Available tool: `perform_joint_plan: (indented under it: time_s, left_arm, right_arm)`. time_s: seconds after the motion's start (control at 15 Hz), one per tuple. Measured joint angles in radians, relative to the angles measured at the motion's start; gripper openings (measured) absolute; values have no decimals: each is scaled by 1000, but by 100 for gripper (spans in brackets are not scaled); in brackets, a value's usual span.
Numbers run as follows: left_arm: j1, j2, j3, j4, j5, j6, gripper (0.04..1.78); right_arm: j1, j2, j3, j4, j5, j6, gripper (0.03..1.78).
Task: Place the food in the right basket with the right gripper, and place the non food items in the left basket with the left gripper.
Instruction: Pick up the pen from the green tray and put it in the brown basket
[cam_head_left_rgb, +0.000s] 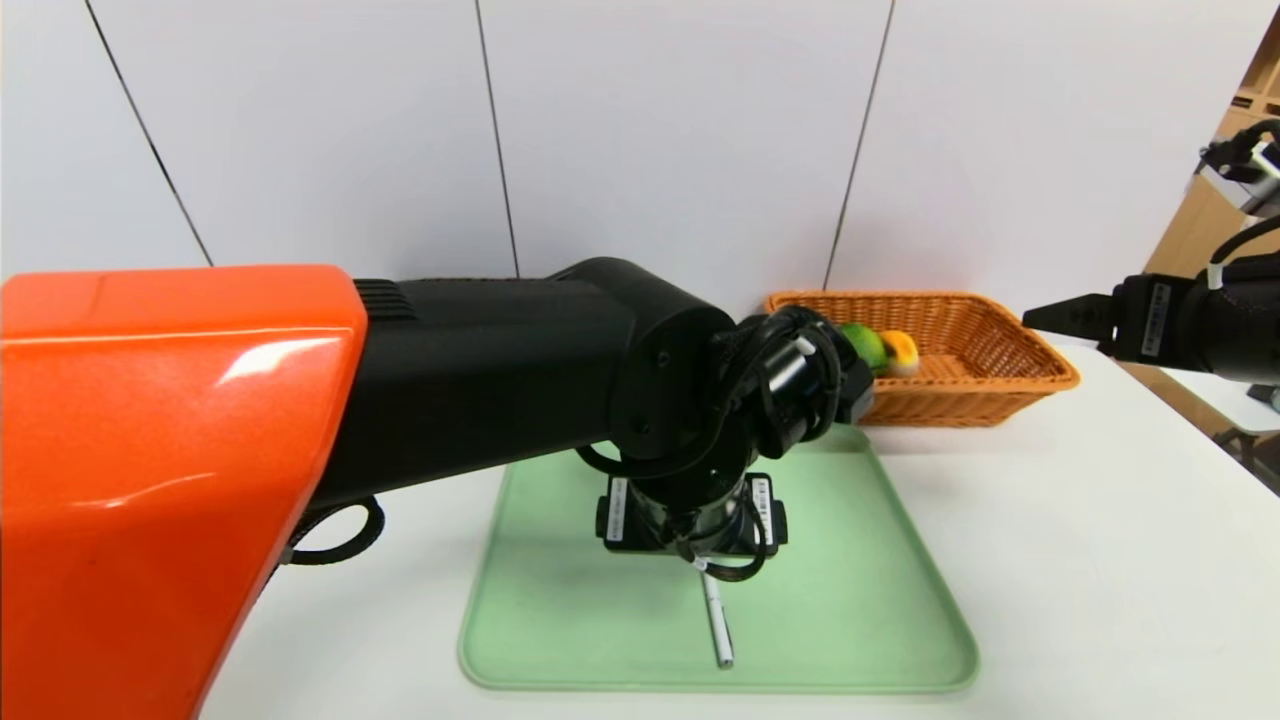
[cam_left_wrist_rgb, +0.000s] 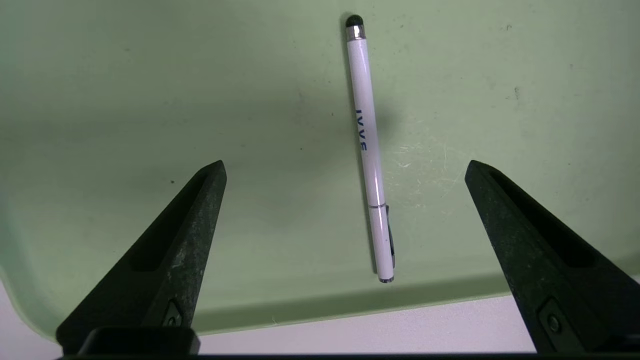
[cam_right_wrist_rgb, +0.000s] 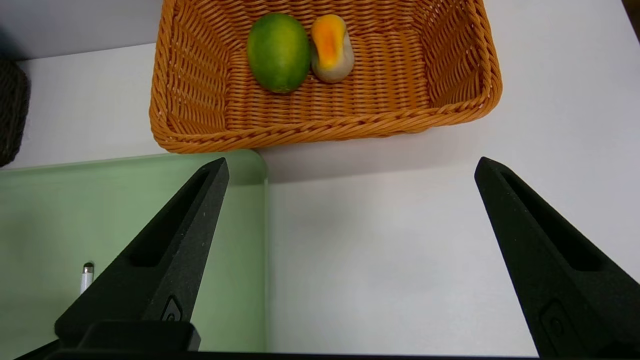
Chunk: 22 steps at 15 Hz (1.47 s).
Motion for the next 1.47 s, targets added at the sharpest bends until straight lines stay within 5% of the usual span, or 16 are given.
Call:
perform_joint_plan:
  time_s: [0.4, 0.8, 1.13, 1.47]
  left_arm:
    - [-10, 40, 0, -12, -3, -35, 169]
    - [-11, 71, 0, -17, -2, -38, 169]
    - [-12, 81, 0, -17, -2, -42, 169]
    - [-21, 103, -1, -17, 5, -39, 97]
  right_arm:
    - [-3, -5, 53, -8, 0, 5, 169]
    - [-2, -14, 152, -160, -1, 6, 170]
    - [-1, -26, 182, -174, -1, 3, 170]
    - [0, -51, 186, -174, 0, 2, 170]
